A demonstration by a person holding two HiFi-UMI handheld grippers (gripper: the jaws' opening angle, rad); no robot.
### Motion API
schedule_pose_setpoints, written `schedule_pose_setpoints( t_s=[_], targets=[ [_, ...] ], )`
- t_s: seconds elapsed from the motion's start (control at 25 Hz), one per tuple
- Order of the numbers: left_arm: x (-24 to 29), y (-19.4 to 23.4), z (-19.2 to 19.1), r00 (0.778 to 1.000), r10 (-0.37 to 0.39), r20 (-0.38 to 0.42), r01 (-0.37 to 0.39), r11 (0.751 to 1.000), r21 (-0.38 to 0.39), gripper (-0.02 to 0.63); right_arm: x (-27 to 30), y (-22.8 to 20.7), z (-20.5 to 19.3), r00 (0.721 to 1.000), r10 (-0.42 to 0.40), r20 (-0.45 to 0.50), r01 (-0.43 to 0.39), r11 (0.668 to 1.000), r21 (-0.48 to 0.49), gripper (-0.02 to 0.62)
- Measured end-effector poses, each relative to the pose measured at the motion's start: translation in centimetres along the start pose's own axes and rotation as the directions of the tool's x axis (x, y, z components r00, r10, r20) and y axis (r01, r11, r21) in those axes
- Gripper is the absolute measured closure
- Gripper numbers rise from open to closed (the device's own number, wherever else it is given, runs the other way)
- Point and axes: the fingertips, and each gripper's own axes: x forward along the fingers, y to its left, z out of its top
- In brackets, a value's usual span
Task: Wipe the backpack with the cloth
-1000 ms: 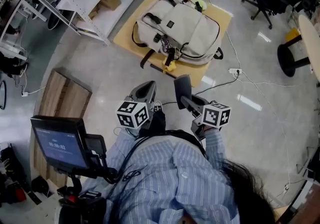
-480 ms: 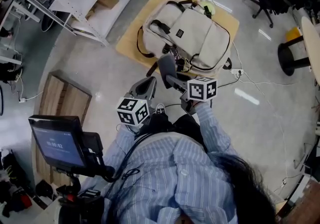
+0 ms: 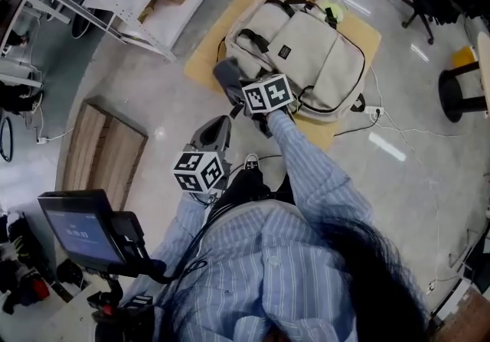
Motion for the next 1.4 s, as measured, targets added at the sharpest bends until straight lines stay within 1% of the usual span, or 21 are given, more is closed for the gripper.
schedule_pose_setpoints(
  t_s=[0.08, 0.16, 0.36, 0.44, 0.52, 0.6, 0.8, 0.96, 1.24, 1.4],
  targets=[
    [-0.4, 0.2, -0.1, 0.999, 0.045, 0.019, -0.044, 0.998, -0.046, 0.601, -0.1, -0.7, -0.6, 1.000, 0.000, -0.026, 0.000, 1.000, -0.004, 0.489],
    [-0.4, -0.3, -0.5, 0.997, 0.075, 0.031, -0.072, 0.994, -0.082, 0.601, -1.1, -1.3, -1.4, 0.999, 0.016, -0.032, -0.016, 1.000, 0.019, 0.489],
    [1.5, -2.5, -0.5, 0.991, 0.115, 0.069, -0.107, 0.988, -0.116, 0.601, -5.6, -3.7, -3.7, 0.998, 0.059, -0.012, -0.058, 0.992, 0.109, 0.489],
    [2.5, -3.8, -0.3, 0.988, 0.130, 0.083, -0.120, 0.986, -0.114, 0.601, -7.8, -4.8, -5.4, 0.998, 0.067, -0.022, -0.064, 0.990, 0.129, 0.489],
    [3.7, -5.4, -0.3, 0.986, 0.139, 0.087, -0.132, 0.988, -0.081, 0.601, -10.1, -6.0, -7.2, 0.997, 0.075, -0.033, -0.070, 0.988, 0.140, 0.489],
    [5.0, -7.2, -0.4, 0.986, 0.138, 0.088, -0.133, 0.989, -0.063, 0.601, -12.3, -7.3, -8.5, 0.996, 0.083, -0.038, -0.076, 0.985, 0.157, 0.489],
    [8.4, -11.5, -1.6, 0.987, 0.128, 0.095, -0.117, 0.987, -0.110, 0.601, -17.3, -10.7, -12.0, 0.992, 0.107, -0.067, -0.092, 0.977, 0.195, 0.489],
    [10.5, -14.6, -2.7, 0.989, 0.116, 0.087, -0.106, 0.989, -0.107, 0.601, -20.8, -13.0, -14.8, 0.988, 0.129, -0.086, -0.108, 0.971, 0.215, 0.489],
    [12.7, -17.1, -2.9, 0.991, 0.116, 0.067, -0.108, 0.987, -0.118, 0.601, -26.2, -16.4, -16.8, 0.987, 0.126, -0.100, -0.101, 0.971, 0.218, 0.489],
    [13.4, -18.3, -2.8, 0.991, 0.117, 0.071, -0.109, 0.988, -0.108, 0.601, -28.8, -18.3, -18.1, 0.988, 0.121, -0.096, -0.097, 0.971, 0.219, 0.489]
  ],
)
